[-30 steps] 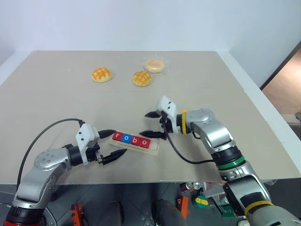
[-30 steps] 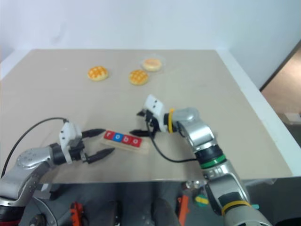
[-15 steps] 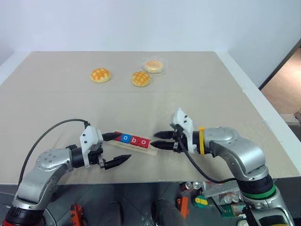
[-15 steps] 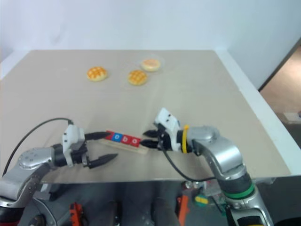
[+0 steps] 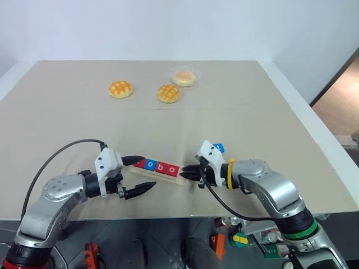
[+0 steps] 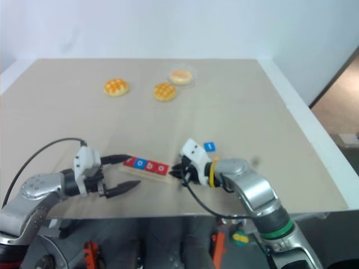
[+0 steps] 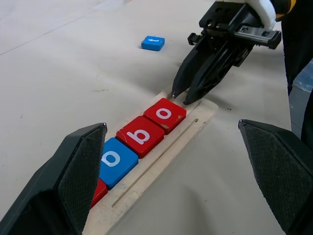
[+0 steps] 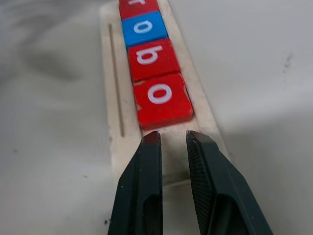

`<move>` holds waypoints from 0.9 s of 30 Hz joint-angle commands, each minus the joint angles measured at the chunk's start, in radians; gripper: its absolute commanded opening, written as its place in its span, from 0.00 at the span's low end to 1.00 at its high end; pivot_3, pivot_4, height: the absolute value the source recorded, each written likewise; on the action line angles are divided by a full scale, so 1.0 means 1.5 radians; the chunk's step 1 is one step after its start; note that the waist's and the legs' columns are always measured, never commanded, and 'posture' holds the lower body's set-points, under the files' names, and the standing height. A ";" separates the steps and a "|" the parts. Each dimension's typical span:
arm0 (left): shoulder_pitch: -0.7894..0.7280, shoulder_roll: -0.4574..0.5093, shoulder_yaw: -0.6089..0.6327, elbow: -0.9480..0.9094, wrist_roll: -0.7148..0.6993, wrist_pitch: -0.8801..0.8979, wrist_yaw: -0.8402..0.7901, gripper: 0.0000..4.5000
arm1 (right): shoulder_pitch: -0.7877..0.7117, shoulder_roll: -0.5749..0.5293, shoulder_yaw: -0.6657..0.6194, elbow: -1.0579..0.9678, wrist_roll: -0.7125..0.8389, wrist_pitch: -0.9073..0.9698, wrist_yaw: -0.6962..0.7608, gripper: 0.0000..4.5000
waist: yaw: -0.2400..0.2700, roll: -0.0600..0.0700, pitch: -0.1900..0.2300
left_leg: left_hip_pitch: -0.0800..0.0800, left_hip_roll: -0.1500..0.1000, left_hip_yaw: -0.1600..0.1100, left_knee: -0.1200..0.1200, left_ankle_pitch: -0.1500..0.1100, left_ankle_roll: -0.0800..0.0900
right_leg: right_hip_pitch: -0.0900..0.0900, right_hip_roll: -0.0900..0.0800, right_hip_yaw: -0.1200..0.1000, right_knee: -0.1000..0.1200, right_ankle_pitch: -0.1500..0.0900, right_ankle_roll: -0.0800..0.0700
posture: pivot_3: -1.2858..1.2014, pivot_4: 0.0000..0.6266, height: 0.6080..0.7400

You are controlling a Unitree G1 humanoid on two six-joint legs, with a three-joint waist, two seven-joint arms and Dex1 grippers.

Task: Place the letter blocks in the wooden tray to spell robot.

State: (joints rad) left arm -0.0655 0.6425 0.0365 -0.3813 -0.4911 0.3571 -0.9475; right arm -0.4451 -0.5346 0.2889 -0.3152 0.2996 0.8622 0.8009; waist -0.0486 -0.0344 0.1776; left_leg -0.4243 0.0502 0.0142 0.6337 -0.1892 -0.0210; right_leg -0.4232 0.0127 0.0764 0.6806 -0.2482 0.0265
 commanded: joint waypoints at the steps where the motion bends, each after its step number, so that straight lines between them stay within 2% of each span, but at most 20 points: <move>1: 0.003 0.006 0.012 -0.021 -0.005 -0.005 0.003 1.00 | -0.002 -0.006 0.005 -0.005 -0.005 -0.026 0.004 0.00 | 0.000 0.000 0.000 | 0.000 0.000 0.000 0.000 0.000 0.000 | 0.000 0.000 0.000 0.000 0.000 0.000 | 0.52 0.24 1.00; 27: 0.012 0.002 0.010 -0.015 0.007 -0.014 0.019 1.00 | -0.046 0.023 0.056 0.024 -0.042 -0.075 0.013 0.00 | 0.000 0.000 0.000 | 0.000 0.000 0.000 0.000 0.000 0.000 | 0.000 0.000 0.000 0.000 0.000 0.000 | 0.52 0.24 1.00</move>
State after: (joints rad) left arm -0.0518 0.6425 0.0365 -0.3812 -0.4793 0.3538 -0.9222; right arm -0.4907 -0.5068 0.3644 -0.2742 0.2435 0.7685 0.8130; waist -0.0493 -0.0345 0.1776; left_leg -0.4240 0.0507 0.0142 0.6338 -0.1892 -0.0210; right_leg -0.4232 0.0131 0.0763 0.6807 -0.2479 0.0262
